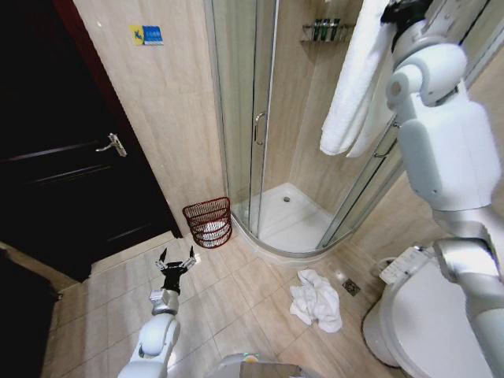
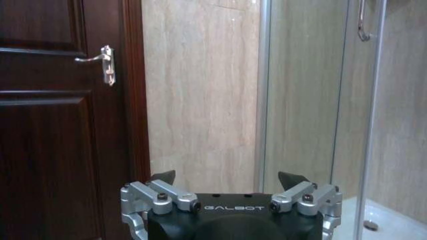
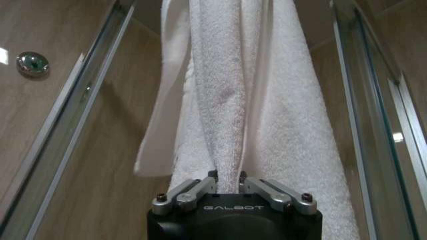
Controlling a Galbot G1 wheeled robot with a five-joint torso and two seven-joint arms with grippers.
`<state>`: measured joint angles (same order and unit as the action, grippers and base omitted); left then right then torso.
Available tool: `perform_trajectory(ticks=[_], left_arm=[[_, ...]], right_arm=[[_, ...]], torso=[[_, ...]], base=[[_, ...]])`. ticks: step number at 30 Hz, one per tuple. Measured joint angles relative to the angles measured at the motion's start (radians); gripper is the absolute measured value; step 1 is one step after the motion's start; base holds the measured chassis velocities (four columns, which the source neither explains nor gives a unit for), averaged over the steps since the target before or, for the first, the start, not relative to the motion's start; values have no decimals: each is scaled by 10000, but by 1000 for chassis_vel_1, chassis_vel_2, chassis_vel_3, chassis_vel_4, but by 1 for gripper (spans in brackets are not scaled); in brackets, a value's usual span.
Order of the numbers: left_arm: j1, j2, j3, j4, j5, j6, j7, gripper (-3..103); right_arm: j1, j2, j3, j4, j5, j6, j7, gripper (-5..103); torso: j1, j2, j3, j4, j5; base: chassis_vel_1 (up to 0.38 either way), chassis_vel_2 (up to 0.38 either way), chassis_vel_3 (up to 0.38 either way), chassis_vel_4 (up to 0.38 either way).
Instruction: Discard the used towel into the hamper.
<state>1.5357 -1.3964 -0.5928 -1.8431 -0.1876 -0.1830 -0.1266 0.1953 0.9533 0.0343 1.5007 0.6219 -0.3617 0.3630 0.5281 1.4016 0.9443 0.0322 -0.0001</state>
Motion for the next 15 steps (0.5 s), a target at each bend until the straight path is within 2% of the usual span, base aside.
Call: perform_trajectory(ticks=[15], left_arm=[[-50, -15, 47, 15, 148, -51, 18, 100]], right_arm=[[-878, -142, 386, 453, -6, 30, -15, 7]], torso=[[1, 0, 1, 1, 3]], base=[[0, 0, 0, 0]])
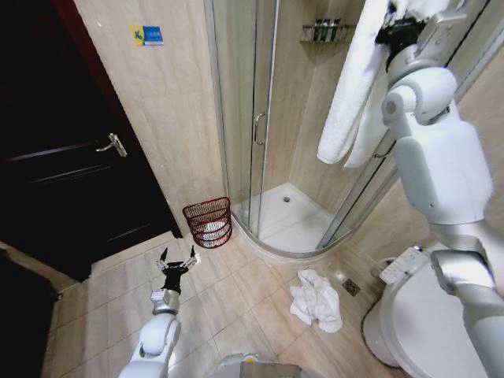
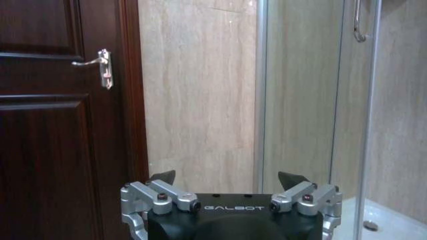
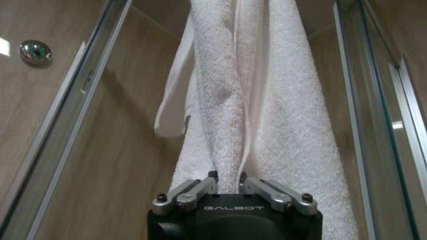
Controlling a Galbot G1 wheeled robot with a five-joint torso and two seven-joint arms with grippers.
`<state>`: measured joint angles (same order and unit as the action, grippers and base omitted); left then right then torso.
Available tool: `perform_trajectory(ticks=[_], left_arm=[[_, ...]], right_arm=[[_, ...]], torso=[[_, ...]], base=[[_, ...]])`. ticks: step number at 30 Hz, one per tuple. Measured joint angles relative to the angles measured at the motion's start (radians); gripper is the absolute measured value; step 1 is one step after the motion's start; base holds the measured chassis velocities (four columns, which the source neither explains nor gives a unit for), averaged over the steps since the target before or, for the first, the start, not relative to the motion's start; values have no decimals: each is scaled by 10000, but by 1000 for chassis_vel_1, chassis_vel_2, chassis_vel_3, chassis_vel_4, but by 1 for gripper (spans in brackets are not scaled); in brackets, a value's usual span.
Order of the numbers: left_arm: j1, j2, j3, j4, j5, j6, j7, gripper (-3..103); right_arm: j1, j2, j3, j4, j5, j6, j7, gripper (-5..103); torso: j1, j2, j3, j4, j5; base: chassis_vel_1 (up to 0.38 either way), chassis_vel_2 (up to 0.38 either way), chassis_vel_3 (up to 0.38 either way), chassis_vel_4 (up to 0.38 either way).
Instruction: Discard the used towel into the hamper.
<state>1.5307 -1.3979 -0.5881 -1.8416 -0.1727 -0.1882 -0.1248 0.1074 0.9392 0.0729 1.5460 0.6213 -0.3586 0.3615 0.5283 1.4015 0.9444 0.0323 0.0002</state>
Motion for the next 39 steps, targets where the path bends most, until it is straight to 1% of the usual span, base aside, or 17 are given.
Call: perform_trajectory(ticks=[18, 21, 28, 39], left_arm=[[38, -91, 53, -18, 111, -25, 5, 100], [15, -161, 59, -21, 133, -27, 5, 100], [-16, -182, 118, -21, 179, -28, 19, 100], [25, -176, 91, -109, 189, -28, 18, 100]], right_arm=[[-1107, -405, 454, 678, 58, 10, -12, 7], [-1487, -617, 601, 825, 97, 21, -227, 7], [-1902, -842, 797, 988, 101, 82, -436, 7], [-2237, -882, 867, 1187, 116, 120, -523, 7]], torso=[[-1, 0, 0, 0, 1], [0, 0, 0, 0, 1], [0, 0, 1, -1, 1], [0, 0, 1, -1, 1]], base=[[0, 0, 0, 0], [0, 0, 0, 0], [0, 0, 0, 0], [0, 0, 0, 0]])
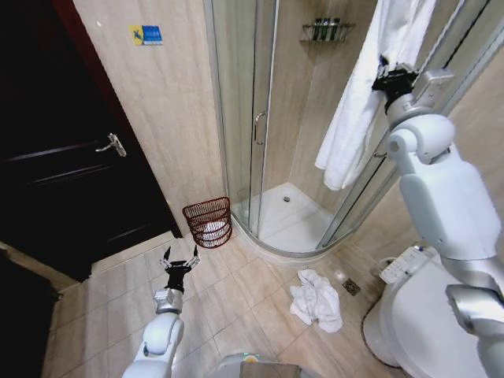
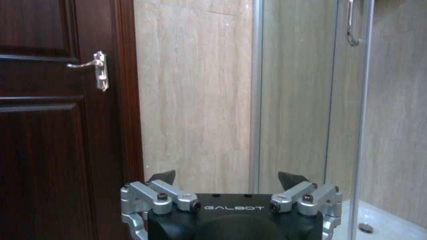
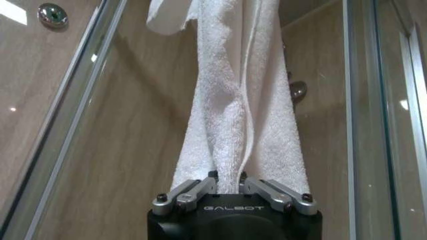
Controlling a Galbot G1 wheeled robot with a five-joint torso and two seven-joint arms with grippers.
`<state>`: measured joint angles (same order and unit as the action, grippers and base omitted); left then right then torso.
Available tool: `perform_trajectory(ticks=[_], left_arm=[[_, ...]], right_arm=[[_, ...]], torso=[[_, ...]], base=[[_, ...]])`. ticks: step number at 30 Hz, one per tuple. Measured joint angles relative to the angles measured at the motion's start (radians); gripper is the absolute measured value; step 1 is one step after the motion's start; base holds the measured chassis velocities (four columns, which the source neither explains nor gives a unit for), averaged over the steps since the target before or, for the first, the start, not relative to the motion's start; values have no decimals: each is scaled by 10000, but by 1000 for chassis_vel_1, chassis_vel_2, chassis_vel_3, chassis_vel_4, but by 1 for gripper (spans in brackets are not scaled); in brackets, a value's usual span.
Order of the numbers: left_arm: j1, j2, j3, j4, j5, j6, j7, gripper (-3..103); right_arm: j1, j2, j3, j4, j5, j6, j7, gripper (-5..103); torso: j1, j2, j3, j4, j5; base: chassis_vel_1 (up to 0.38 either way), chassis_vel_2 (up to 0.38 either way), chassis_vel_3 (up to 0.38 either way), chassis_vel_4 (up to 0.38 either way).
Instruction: Discard the used towel into the hamper.
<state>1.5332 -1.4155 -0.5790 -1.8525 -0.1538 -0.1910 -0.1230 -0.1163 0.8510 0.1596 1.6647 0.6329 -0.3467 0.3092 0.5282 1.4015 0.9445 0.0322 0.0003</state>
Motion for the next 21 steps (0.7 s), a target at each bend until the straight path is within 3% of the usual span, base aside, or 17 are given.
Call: perform_trajectory(ticks=[21], left_arm=[[339, -243, -26, -195, 205, -196, -133, 100]], right_arm=[[-1647, -577, 845, 1014, 145, 46, -189, 7]], torso=[[0, 1, -2, 1, -5]], base=[[0, 0, 0, 0]])
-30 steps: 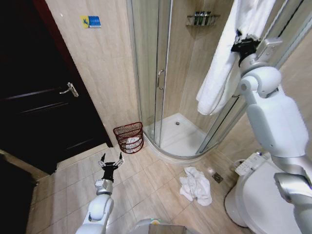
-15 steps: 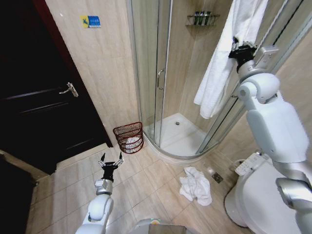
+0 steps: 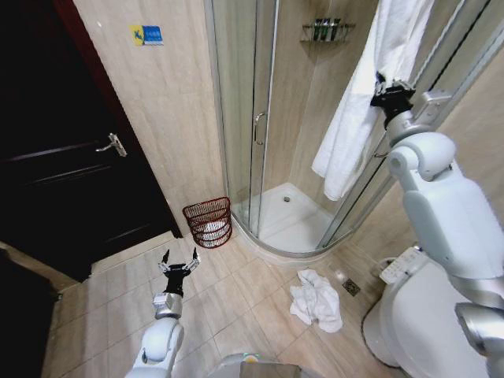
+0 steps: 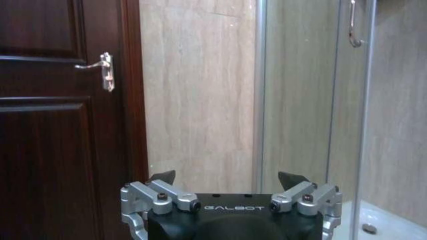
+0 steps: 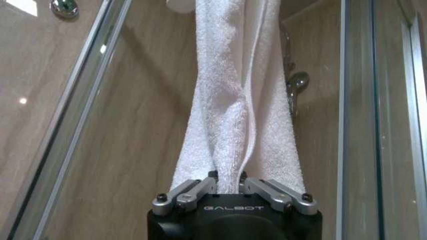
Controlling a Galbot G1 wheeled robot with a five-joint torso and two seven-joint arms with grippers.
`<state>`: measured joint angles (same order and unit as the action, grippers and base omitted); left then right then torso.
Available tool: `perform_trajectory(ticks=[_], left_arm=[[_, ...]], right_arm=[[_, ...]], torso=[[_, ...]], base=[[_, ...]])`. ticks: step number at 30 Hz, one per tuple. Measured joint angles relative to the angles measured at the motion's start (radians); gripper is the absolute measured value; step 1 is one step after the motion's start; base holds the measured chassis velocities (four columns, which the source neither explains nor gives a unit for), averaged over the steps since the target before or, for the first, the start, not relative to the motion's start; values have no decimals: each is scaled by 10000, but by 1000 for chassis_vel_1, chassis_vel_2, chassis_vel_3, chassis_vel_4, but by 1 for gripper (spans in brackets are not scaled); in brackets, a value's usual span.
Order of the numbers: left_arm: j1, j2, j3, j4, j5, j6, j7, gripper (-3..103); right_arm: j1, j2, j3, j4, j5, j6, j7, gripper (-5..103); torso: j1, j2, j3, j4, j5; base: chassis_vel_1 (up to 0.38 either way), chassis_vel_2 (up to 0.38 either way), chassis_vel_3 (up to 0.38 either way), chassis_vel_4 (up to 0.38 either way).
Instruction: Discard the used towel into the hamper.
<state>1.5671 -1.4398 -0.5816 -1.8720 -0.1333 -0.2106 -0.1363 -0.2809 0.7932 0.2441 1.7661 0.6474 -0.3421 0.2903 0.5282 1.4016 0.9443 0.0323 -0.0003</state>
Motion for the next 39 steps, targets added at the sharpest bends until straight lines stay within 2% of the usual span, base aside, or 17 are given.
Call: perform_trajectory(ticks=[21, 39], left_arm=[[167, -35, 52, -93, 13, -124, -90, 100], [116, -34, 114, -64, 40, -202, -68, 100]], right_arm=[[-2178, -500, 1179, 1047, 97, -20, -221, 7], [-3630, -508, 2121, 1759, 90, -48, -272, 7]], torso=[[0, 0, 1, 0, 1], [0, 0, 2, -1, 3]], base=[[0, 0, 0, 0], [0, 0, 0, 0]])
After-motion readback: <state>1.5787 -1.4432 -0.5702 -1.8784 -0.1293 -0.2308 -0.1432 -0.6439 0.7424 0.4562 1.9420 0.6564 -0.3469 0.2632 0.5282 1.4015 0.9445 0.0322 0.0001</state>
